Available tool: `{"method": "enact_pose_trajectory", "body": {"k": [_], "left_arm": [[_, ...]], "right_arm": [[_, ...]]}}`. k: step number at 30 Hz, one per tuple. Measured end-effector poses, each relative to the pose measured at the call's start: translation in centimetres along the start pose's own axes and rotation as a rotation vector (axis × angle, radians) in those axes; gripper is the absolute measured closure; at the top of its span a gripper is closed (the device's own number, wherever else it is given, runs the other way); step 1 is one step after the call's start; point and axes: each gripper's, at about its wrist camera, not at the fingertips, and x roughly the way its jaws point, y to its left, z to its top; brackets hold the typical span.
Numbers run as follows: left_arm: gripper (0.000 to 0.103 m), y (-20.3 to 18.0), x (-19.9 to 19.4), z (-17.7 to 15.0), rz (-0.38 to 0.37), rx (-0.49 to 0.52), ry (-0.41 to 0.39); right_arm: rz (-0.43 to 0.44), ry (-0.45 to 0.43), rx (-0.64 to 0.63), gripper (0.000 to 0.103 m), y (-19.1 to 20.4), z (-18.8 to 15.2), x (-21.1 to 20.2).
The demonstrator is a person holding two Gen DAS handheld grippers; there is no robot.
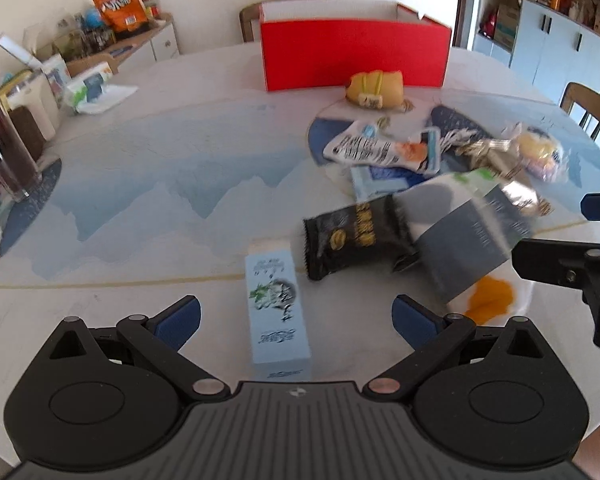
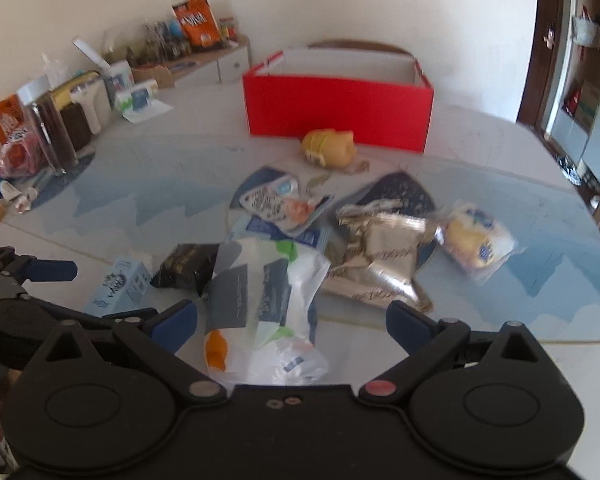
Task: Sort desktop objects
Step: 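Reach the left tool to the blue carton while the right tool reaches the tissue pack, then grasp the blue carton with the left tool while the right tool grasps the tissue pack, lift both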
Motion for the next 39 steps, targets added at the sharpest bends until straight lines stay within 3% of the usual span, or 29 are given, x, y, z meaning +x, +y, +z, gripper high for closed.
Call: {"method": "enact_pose_trajectory", "body": {"k": [19,23,24,25,31,39], "left_arm": [[0.045,2.1,2.6,0.0,-0.092,0.039,0.032],[0.052,2.2,2.6,0.2,-0.097,0.047,0.032],[0.054,2.2,2.6,0.2,-0.098,0.048,0.031],[0.057,2.3,2.6,0.3,-0.099,0.048,0.030],[0.066,2.8,2.6,0.4,-0.117,0.037,0.032],[0.074,3.5,2.5,0.6,-0.144,0.036,0.035]], "right_arm": [[-0.051,0.105,0.008,0.007,2.2,0.4,5.3],[-0.062,0.118,0.011,0.021,2.3,0.4,5.6],[-0.064,0.123,0.011,0.035,2.4,0.5,5.7],[-0.070,0.131,0.009,0.041,2.4,0.5,5.9],[-0.082,0.141,0.015,0.042,2.4,0.7,5.7],[-0.074,0.133,0.019,0.052,2.2,0.9,4.4]]}}
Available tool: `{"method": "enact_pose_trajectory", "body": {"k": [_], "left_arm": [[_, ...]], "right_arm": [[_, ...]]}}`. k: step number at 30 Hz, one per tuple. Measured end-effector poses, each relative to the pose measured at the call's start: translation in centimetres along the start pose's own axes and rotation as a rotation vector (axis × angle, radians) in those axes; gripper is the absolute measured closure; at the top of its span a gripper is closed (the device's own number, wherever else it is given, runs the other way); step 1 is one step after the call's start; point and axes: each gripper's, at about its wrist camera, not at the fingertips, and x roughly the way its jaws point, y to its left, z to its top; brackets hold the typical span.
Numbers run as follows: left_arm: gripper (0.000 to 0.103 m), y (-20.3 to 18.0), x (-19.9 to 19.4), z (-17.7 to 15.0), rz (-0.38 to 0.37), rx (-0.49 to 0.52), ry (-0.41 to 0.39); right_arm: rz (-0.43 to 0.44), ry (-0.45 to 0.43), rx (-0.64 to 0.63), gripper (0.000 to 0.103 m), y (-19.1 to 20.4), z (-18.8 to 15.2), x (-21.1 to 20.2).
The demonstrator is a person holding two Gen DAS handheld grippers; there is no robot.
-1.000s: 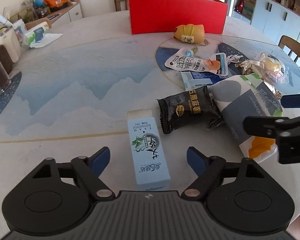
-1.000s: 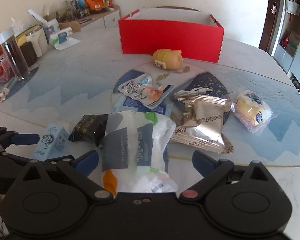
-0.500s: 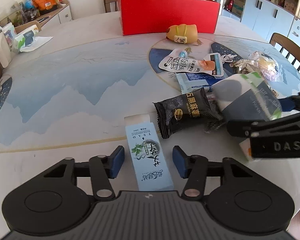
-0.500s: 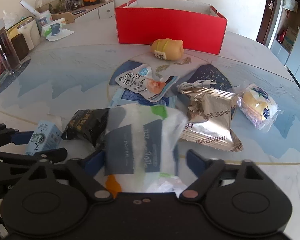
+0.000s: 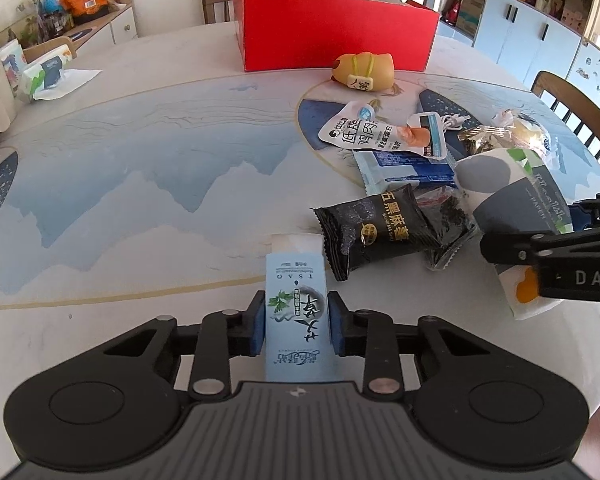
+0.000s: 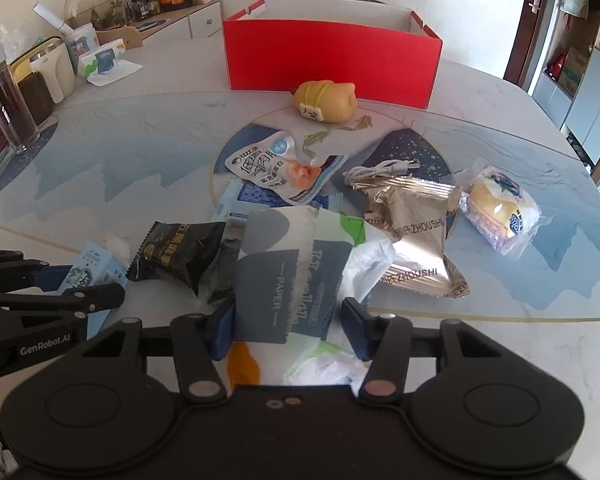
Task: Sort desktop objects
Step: 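Grasp the blue carton with the left tool while the right tool grasps the tissue pack, lift both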
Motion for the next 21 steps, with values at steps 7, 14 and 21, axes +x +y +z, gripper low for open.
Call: {"method": "enact_pose_trajectory", "body": {"k": [7,14,21], "left_arm": [[0.074,0.6,-1.0,0.6,-0.010,0.023,-0.012],[0.075,1.8,-2.1,0.9,-0.019,0.021,-0.017],[0.075,3.5,-3.7,1.3,-0.009,0.010,-0.028]], "right_arm": [[0.001,-0.022,-0.032,0.059,0.5,0.4,-1.4],[0.004,-0.025,-0.058,0.060,0.8,1.4,-2.8],[0.017,-0.053,-0.084,0.061,1.3,3.0,-4.8]]}}
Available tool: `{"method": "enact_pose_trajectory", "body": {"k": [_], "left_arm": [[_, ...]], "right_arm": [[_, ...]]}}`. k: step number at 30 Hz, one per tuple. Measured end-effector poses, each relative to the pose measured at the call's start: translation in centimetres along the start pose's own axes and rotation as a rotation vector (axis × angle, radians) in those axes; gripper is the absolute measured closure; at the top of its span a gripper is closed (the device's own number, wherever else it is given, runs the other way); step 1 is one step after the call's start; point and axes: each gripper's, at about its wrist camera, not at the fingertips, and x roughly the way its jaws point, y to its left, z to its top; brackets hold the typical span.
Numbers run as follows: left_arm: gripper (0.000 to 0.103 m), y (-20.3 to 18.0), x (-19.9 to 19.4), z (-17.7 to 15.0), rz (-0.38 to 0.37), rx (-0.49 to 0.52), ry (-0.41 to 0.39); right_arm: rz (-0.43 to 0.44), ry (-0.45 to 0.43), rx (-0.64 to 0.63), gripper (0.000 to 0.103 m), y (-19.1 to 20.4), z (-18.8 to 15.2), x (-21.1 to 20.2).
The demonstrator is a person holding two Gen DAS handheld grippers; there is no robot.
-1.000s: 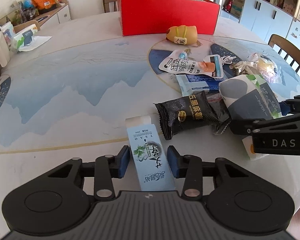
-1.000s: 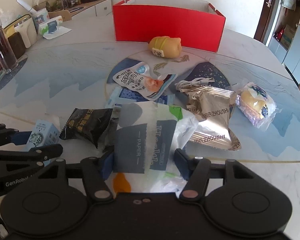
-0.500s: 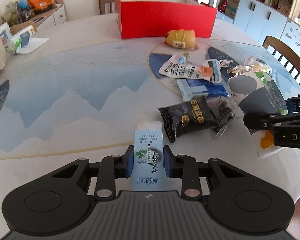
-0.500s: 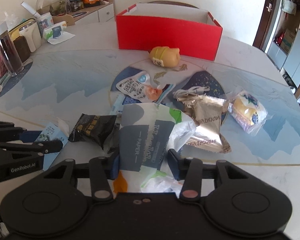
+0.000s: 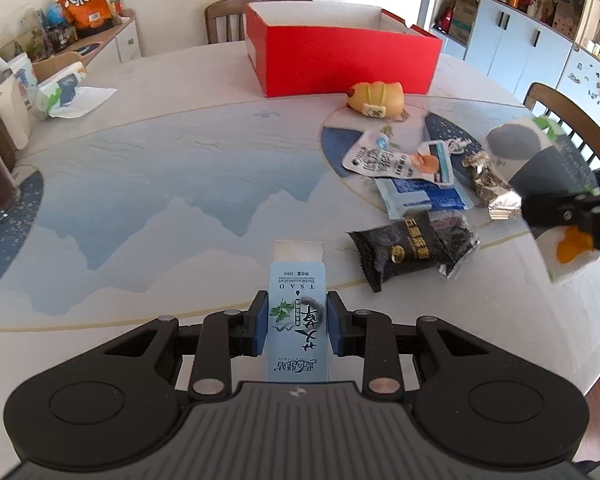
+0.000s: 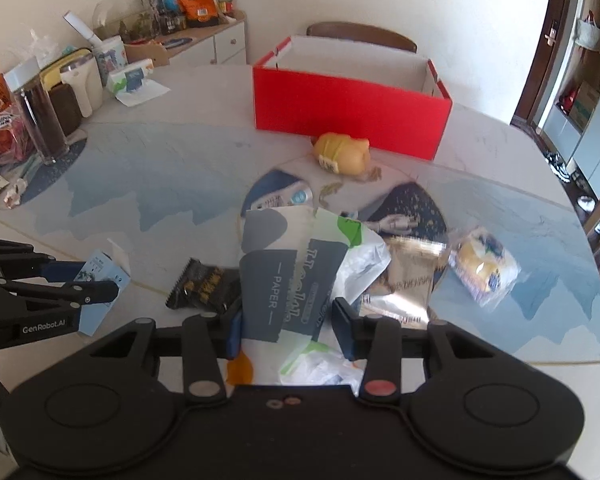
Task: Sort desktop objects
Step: 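Grasp the blue carton with the left tool while the right tool grasps the tissue pack, lift both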
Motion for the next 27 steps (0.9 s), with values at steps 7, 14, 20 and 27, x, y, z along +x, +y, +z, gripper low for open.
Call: {"method": "enact_pose_trajectory", "body": {"k": [7,14,20,27], "left_arm": [[0.075,1.1,-1.6,2.1,0.005,-0.019,-0.032],[0.075,1.1,-2.2,4.8,0.008,-0.043,-0.067],[0.075,0.7,-1.9,7.7,0.028,-0.065,-0.087],[0.075,0.0,-0.8,11.8,0.051,-0.082,-0.100]], "right_arm": [[0.015,-0.039,-0.016,0.060,-0.1,2.2,-1.3],[0.048,-0.070,-0.051,0.060,-1.0,4.8,-1.4],[0.099,-0.094,-0.087,0.060,-2.9,8.0,-1.1],[0.150,-0.124,-0.138,0.061,-6.0,12.8,-0.5]]}}
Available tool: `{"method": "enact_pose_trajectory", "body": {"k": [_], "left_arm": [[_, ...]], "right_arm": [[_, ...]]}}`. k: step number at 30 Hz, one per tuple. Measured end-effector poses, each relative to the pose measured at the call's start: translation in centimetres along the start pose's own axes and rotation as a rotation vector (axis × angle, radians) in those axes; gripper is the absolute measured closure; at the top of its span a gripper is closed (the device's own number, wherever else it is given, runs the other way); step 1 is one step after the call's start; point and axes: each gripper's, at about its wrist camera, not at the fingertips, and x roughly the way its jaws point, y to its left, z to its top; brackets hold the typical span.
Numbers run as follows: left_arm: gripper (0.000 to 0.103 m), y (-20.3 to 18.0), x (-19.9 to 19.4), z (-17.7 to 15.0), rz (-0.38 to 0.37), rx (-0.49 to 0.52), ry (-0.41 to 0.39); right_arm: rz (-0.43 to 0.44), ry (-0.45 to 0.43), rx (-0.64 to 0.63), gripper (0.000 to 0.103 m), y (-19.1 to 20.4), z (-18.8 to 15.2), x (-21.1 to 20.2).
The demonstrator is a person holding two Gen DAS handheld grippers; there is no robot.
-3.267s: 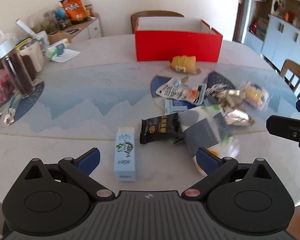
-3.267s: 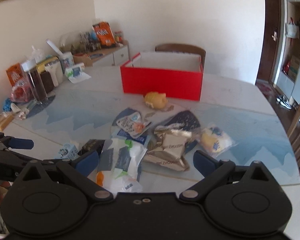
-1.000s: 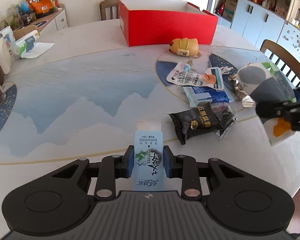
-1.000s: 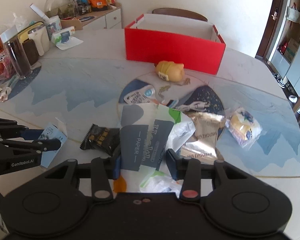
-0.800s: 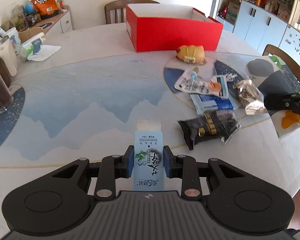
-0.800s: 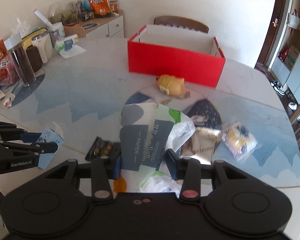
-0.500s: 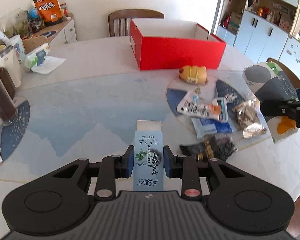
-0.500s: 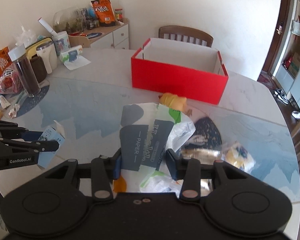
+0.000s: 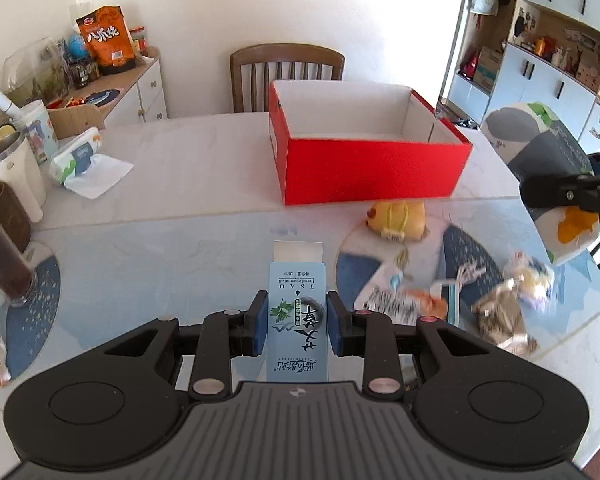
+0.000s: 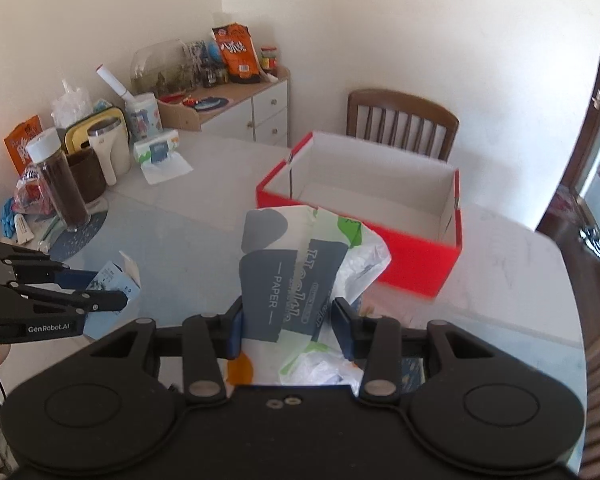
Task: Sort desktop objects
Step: 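Grasp the blue carton with the left tool while the right tool grasps the tissue pack, lift both, then lower the carton into the red box with the left tool while the right tool lowers the tissue pack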
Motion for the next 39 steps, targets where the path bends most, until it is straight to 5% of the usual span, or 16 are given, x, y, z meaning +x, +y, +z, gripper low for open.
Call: {"method": "enact_pose_trajectory", "body": {"k": [21,39], "left_arm": [[0.075,-2.8,6.4,11.0,0.039,0.037,-0.019],[0.075,-5.9,15.3,18.6,0.006,0.115,0.013]], "right_arm": [[0.085,-0.016,-0.017,0.061,-8.6,7.2,6.1],[0.060,0.031,0.019,0.061,-13.6,10.6,13.4]]}}
